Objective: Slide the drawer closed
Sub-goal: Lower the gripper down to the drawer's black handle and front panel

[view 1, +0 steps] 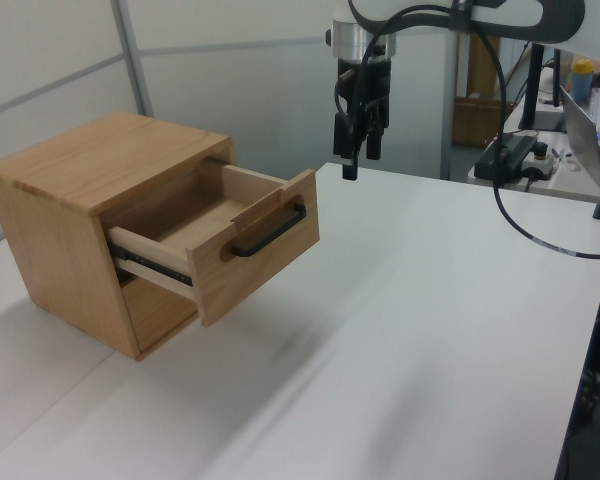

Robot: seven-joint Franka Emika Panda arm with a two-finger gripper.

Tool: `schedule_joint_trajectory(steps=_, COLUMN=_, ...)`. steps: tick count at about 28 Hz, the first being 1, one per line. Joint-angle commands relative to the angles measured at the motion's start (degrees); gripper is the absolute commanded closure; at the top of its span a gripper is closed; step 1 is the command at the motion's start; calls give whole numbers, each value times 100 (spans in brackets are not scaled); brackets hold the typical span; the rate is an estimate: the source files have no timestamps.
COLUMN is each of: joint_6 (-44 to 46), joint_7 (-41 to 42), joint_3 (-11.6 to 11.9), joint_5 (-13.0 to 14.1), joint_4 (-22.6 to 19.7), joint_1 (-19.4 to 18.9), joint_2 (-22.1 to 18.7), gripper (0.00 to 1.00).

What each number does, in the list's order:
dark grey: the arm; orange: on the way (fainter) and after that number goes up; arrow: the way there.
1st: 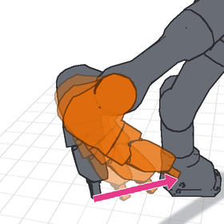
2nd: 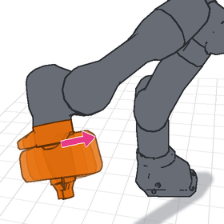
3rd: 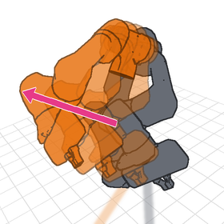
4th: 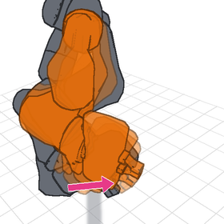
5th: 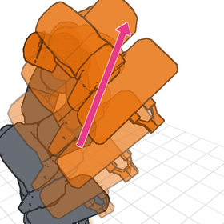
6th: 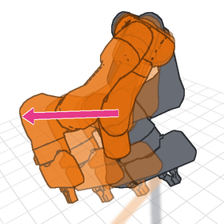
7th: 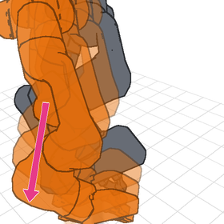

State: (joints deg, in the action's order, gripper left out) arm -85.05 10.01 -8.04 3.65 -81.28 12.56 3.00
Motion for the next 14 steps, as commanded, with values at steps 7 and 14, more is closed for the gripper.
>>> schedule_joint_trajectory(steps=7, joint_6=120, joint_7=1, joint_3=-57, joint_5=48, joint_4=-160, joint_1=-237, joint_2=7, gripper=65)
schedule_joint_trajectory(steps=14, joint_6=103, joint_7=-184, joint_3=-57, joint_5=40, joint_4=-169, joint_1=-246, joint_2=104, gripper=100)
